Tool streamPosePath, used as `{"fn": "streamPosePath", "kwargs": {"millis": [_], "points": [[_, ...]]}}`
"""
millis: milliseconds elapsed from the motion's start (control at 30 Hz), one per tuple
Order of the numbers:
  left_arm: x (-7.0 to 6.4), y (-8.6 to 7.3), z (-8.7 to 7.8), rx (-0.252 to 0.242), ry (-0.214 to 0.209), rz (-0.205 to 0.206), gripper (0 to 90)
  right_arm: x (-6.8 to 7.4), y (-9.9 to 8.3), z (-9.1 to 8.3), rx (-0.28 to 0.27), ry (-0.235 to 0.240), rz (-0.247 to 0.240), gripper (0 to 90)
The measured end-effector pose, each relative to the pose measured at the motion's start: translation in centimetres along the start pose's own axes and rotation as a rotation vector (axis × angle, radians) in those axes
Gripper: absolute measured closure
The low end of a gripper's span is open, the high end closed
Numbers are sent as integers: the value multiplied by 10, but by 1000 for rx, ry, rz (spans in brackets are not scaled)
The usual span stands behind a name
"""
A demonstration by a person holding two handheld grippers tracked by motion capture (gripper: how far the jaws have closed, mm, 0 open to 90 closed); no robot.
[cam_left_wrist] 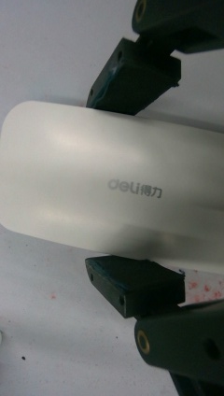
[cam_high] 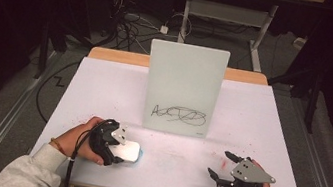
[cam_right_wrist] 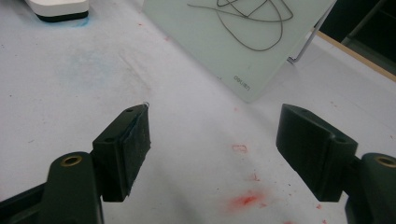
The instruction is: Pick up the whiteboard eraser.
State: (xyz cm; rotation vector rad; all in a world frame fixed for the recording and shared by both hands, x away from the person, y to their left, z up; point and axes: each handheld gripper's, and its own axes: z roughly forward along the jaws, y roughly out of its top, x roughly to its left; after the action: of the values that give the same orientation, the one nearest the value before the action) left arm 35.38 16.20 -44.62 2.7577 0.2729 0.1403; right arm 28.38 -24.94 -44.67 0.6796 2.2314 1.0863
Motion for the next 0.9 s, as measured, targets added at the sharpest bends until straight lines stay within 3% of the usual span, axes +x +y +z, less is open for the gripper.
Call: {"fn": "streamPosePath", "kwargs": {"millis": [233, 433, 500, 533, 567, 600, 833, 900], "points": [[2, -3, -2, -19, -15, 7, 285, 1, 0, 1, 3, 11, 3, 265], [2, -5, -5, -67, 30, -13, 290, 0, 1, -1, -4, 15, 7, 266], [3, -7, -9, -102, 65, -29, 291, 0, 1, -2, -12, 14, 2, 266], [3, -9, -13, -137, 101, -62, 291, 0, 1, -3, -16, 11, 4, 265], [3, -10, -15, -146, 127, -73, 290, -1, 1, -4, -20, 8, 5, 265], [3, -10, -15, -146, 127, -73, 291, -1, 1, -4, -20, 8, 5, 265], [0, -14, -22, -248, 291, -170, 291, -2, 3, -7, -44, -22, 5, 266], [-1, -14, -22, -260, 312, -184, 291, -2, 3, -7, -48, -24, 6, 265]]}}
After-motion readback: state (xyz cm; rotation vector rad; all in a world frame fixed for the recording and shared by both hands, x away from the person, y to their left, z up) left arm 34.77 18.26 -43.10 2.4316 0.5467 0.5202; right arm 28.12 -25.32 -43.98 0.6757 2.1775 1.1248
